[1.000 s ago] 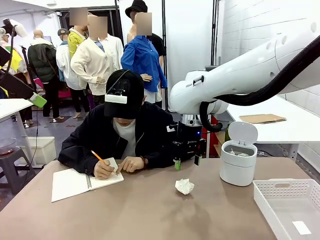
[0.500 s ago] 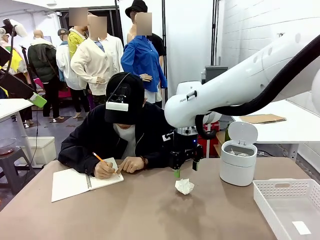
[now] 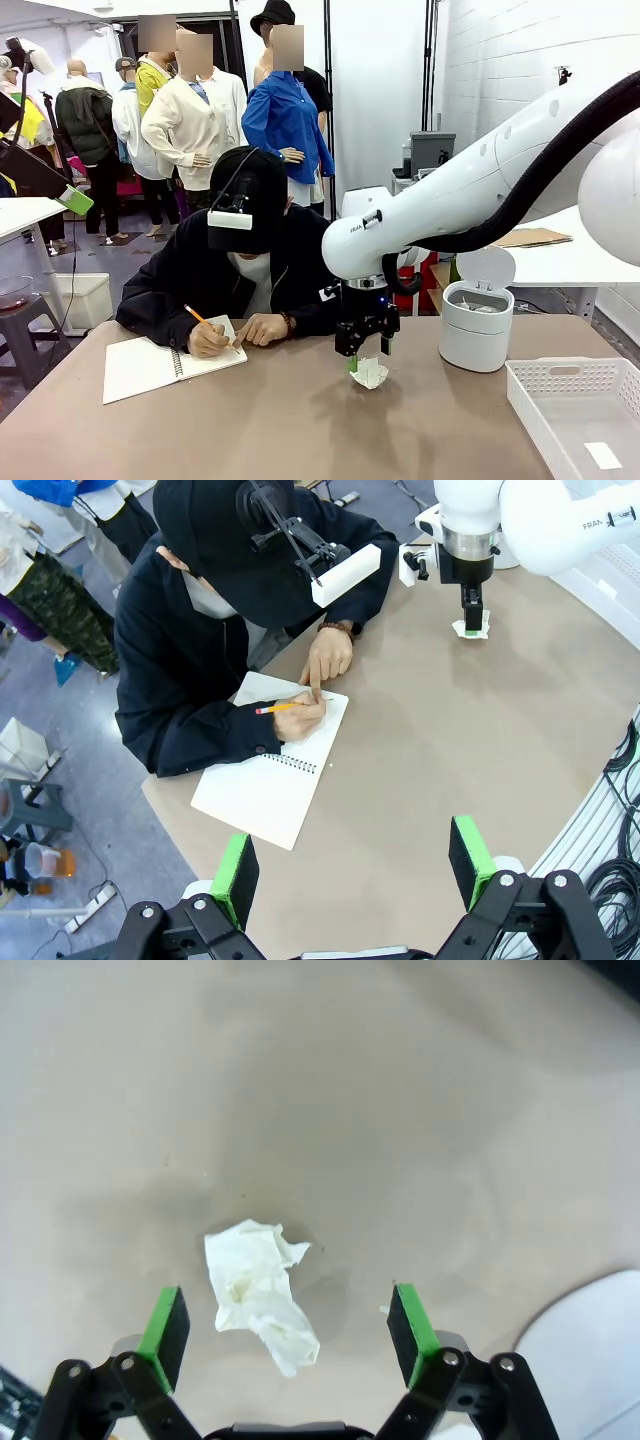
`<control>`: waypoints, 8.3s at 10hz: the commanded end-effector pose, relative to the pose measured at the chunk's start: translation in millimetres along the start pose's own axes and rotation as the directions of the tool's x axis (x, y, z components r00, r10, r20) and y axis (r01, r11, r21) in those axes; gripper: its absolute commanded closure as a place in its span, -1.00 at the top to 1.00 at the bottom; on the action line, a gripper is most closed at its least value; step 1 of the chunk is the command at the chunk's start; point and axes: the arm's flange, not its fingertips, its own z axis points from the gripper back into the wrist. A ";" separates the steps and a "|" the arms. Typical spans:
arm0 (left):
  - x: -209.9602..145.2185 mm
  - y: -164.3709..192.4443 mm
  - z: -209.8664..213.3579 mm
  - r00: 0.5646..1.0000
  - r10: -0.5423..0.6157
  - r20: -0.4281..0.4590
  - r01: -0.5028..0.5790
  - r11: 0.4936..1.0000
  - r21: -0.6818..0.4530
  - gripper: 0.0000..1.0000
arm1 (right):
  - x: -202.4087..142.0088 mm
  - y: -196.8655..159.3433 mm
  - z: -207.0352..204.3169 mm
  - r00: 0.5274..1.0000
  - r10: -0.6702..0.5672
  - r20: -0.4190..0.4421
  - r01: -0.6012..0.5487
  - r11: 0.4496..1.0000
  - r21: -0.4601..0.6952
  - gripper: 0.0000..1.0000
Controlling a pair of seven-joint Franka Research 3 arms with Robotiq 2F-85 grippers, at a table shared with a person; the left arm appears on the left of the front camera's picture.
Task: Sort the paper based on its condition.
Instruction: If a person hands you a paper, place it in the Organizing basket , and if it's crumpled, put it in the Trash can.
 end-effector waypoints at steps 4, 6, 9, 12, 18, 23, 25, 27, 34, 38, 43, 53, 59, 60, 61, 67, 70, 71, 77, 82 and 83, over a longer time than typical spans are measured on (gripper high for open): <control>0.1 -0.3 0.3 1.000 0.000 -0.003 0.000 1.000 0.003 1.00 | 6.5 0.5 -21.6 0.999 0.033 0.014 -0.033 0.999 0.037 1.00; 0.1 -0.3 0.3 1.000 0.000 -0.003 0.000 1.000 0.003 1.00 | 3.1 3.1 -25.1 0.999 0.036 0.019 -0.037 0.998 0.050 1.00; 0.1 -0.3 0.3 1.000 0.000 -0.003 0.000 1.000 0.003 1.00 | -3.7 5.6 -24.3 0.999 0.025 0.029 -0.027 0.997 0.072 1.00; 0.1 -0.3 0.3 1.000 0.000 -0.003 0.000 1.000 0.003 1.00 | 5.9 5.3 -24.0 1.000 0.021 -0.007 -0.021 0.999 0.025 1.00; 0.1 -0.3 0.3 1.000 0.000 -0.003 0.000 1.000 0.003 1.00 | 4.6 7.0 -23.2 0.999 -0.028 -0.028 0.030 0.998 0.060 -0.03; 0.1 -0.3 0.3 1.000 0.000 -0.003 0.000 1.000 0.003 1.00 | -9.3 30.4 -2.1 0.995 -0.085 -0.055 0.090 0.992 0.094 -0.03; 0.1 -0.3 0.3 1.000 0.000 -0.003 0.000 1.000 0.003 1.00 | -19.3 47.3 23.5 0.995 -0.088 -0.052 0.092 0.993 0.076 -0.03; 0.1 -0.3 0.3 1.000 0.000 -0.003 0.000 1.000 0.003 1.00 | -28.0 53.3 50.8 0.992 -0.104 -0.068 0.110 0.989 0.098 -0.03; 0.1 -0.3 0.3 1.000 0.000 -0.003 0.000 1.000 0.003 1.00 | -68.6 50.6 150.2 0.992 -0.117 0.050 0.116 0.993 0.029 -0.45; 0.1 -0.3 0.3 1.000 0.000 -0.003 0.000 1.000 0.003 1.00 | -106.9 25.6 206.5 0.960 -0.277 0.030 0.278 0.959 -0.062 -0.45; 0.1 -0.3 0.3 1.000 0.000 -0.003 0.000 1.000 0.003 1.00 | -145.0 -38.2 224.1 0.925 -0.364 0.105 0.377 0.912 -0.159 -0.45; 0.1 -0.3 0.3 1.000 0.000 -0.003 0.000 1.000 0.003 1.00 | -154.4 -92.3 225.6 0.907 -0.400 0.129 0.419 0.887 -0.195 -0.45; 0.1 -0.3 0.3 1.000 0.000 -0.003 0.000 1.000 0.003 1.00 | -135.0 -124.7 199.9 0.972 -0.189 0.140 0.221 0.937 -0.270 -0.45; 0.1 -0.3 0.3 1.000 0.000 -0.003 0.000 1.000 0.003 1.00 | -133.5 -133.6 193.1 0.975 -0.168 0.147 0.204 0.936 -0.286 -0.45; 0.1 -0.3 0.3 1.000 0.000 -0.003 0.000 1.000 0.003 1.00 | -130.8 -145.1 186.8 0.981 -0.132 0.142 0.167 0.949 -0.269 -0.45; 0.1 -0.3 0.3 1.000 0.000 -0.003 0.000 1.000 0.003 1.00 | -90.1 -170.6 145.0 0.989 -0.048 0.139 0.084 0.960 -0.268 -0.45; 0.1 -0.3 0.3 1.000 0.000 -0.003 0.000 1.000 0.003 1.00 | -86.7 -161.7 136.9 0.991 -0.058 0.118 0.088 0.958 -0.274 -0.45; 0.1 -0.3 0.3 1.000 0.000 -0.003 0.000 1.000 0.003 1.00 | -86.2 -157.4 135.9 0.992 -0.057 0.110 0.086 0.958 -0.275 -0.45; 0.1 -0.3 0.3 1.000 0.000 -0.003 0.000 1.000 0.003 1.00 | -89.9 -149.9 134.7 0.992 -0.046 0.119 0.074 0.968 -0.240 0.34; 0.1 -0.3 0.3 1.000 0.000 -0.003 0.000 1.000 0.003 1.00 | -90.8 -133.4 137.6 0.994 -0.013 0.109 0.040 0.967 -0.251 1.00; 0.1 -0.3 0.3 1.000 0.000 -0.003 0.000 1.000 0.003 1.00 | -89.9 -124.6 140.1 0.994 0.021 0.104 0.005 0.970 -0.243 1.00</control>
